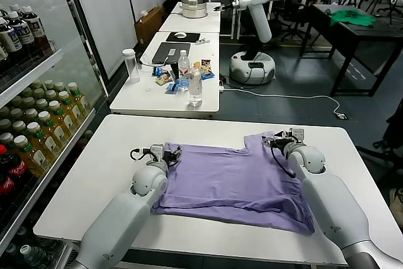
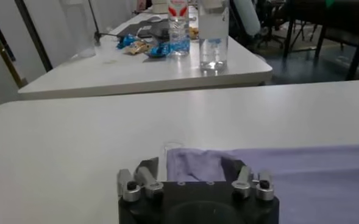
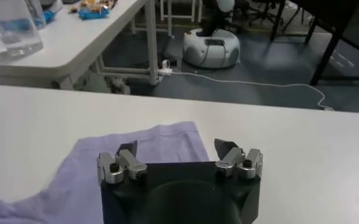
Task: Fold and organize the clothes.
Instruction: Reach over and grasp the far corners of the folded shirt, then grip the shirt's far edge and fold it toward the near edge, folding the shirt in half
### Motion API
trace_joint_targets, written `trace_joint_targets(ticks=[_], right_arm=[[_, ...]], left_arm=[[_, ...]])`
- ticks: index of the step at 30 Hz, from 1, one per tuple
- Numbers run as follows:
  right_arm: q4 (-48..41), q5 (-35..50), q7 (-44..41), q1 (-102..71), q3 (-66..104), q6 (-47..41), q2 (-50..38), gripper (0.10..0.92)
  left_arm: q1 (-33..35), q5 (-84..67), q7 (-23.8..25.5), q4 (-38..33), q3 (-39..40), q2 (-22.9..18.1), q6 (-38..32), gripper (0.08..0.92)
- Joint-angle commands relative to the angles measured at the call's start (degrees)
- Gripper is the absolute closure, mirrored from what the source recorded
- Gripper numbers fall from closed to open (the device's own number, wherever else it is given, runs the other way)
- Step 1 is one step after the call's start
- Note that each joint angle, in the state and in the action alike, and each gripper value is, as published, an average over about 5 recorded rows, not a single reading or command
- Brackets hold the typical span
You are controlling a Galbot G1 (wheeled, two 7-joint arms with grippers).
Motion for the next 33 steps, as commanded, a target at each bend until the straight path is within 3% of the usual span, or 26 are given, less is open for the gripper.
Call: trace_joint_targets(ticks=[1,13,17,24,33], right_arm=[[-3.6,-0.5,0.0,1.4,-0.6,-0.1,1.0,0.243],[1.1,2.3,-1.0,-0.4,-0.3,0.0,0.3,0.551],[5.3,2.6,-1.0,-2.1,0.4,0.4,-0.8,0.689],[16.0,3.4,-0.8,-7.7,3.5,0.5,-4.7,0.878],[31.3,5.2,-0.4,-17.9,11.2,0.0,-11.3,0.911]], left_arm=[[-0.1,-1.7,0.0,1.0,0.2,0.0,0.4,0.441],[1.5,-4.8,1.0,-1.6,-0.5,0.8,-1.4,0.788],[3.0,-5.7,1.3,-4.5,-1.3,1.8,-2.9,0.878],[7.0,-7.2,1.7,-12.9,-3.3,4.7,-4.9,0.897],[13.1,-9.4,1.7,-23.4,-5.8,7.8,-4.2,0.897]])
